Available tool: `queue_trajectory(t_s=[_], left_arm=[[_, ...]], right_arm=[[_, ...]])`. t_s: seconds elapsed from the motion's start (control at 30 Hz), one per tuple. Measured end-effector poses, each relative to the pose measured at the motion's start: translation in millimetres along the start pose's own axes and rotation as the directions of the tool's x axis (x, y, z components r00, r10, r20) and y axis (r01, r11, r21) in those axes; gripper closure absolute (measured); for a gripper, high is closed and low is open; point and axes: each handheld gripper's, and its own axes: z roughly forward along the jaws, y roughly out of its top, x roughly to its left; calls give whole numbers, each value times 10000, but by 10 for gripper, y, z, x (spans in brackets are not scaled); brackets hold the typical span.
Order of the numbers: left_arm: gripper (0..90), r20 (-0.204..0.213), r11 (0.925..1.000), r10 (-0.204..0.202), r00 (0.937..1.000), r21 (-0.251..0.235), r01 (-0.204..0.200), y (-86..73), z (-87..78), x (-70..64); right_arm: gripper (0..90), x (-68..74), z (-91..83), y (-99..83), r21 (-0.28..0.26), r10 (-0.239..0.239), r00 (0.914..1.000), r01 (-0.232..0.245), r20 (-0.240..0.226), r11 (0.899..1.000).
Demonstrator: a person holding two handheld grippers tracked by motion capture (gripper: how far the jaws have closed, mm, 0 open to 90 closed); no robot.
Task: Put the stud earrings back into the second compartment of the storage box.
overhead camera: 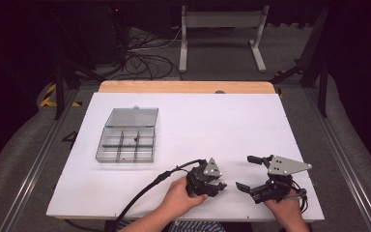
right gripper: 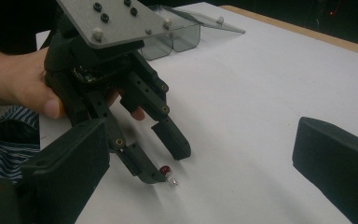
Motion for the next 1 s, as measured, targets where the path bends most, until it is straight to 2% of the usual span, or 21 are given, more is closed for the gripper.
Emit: queue_trajectory(t_s=[0.1, 0.23, 0.37, 0.57, 1.0], left_arm=[[669, -292, 9998, 182, 9994, -40, -183, 0, 13, -19], [790, -287, 9987, 504, 9983, 55, -502, 10, 11, -37], [799, -154, 9989, 474, 9988, 2, -475, 16, -2, -33], [800, -165, 9986, 468, 9988, -232, -471, 42, -92, -17], [799, -187, 9974, 449, 9988, -557, -458, 91, -438, 84]], right_arm=[[41, 4, 3, 1, 31, -24, 10000, 24, -26, 10000], [41, 4, 4, 0, 4, -27, 10000, 27, -57, 10000], [41, 4, 5, 0, 5, -37, 10000, 37, -63, 10000], [41, 5, 6, 0, 25, -41, 10000, 41, -62, 10000], [41, 11, 13, 1, 47, -24, 10000, 24, -58, 10000]])
